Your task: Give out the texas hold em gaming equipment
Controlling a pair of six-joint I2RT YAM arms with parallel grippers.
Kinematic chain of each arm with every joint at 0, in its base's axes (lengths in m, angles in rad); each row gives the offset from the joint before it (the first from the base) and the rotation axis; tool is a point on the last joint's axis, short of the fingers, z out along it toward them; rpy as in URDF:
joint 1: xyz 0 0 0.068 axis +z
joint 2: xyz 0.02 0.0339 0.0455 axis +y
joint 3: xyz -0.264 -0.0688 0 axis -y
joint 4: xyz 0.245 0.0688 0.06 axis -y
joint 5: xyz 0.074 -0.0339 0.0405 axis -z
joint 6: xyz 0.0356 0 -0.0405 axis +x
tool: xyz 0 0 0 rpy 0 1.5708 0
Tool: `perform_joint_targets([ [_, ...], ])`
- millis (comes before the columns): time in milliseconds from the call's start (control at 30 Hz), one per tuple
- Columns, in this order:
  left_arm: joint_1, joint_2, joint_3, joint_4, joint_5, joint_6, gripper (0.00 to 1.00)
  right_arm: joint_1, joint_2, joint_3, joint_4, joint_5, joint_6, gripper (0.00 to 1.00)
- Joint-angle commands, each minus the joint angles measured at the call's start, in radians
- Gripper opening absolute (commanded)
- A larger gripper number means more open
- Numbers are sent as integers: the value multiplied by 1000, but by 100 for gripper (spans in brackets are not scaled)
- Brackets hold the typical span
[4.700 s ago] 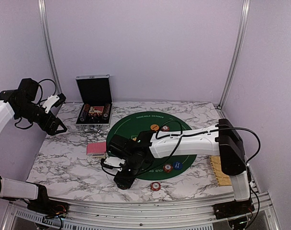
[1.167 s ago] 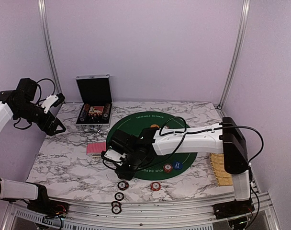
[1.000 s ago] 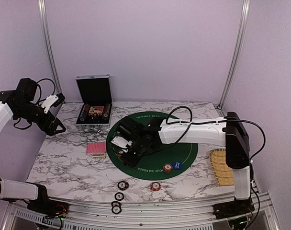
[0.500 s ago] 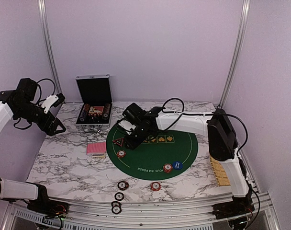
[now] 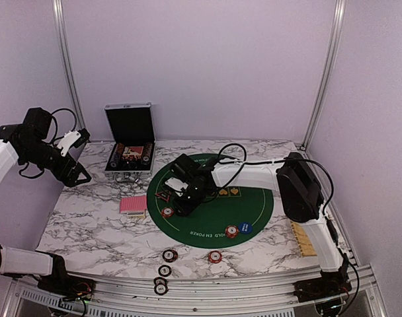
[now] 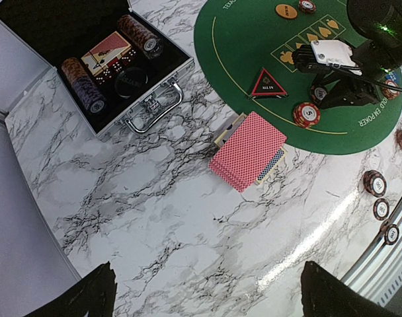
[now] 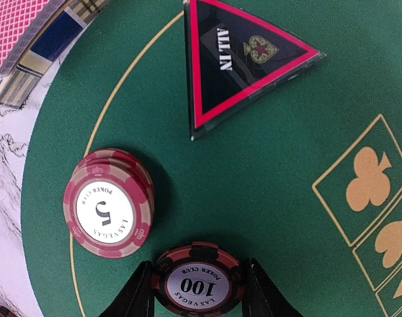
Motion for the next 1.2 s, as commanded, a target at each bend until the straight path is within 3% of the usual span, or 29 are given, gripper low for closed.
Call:
perform_joint_targets([
  [0,-1,6,16,-31,11,11,99,-4,-24,-14,14,-15,-8,26],
  [200,-1,2,16,-31,6,9,99,-5,-34,-13,14,-11,-10,55],
  [667,0,0,22,-32,4,9,99,47,-217,-93,-15,21,-8,57],
  [933,-1,-2,22,-33,6,8,99,214,-271,-186,-55,25,12,69],
  [1167,0,-3,27,-35,5,6,99,287,-236,-189,-44,9,13,78],
])
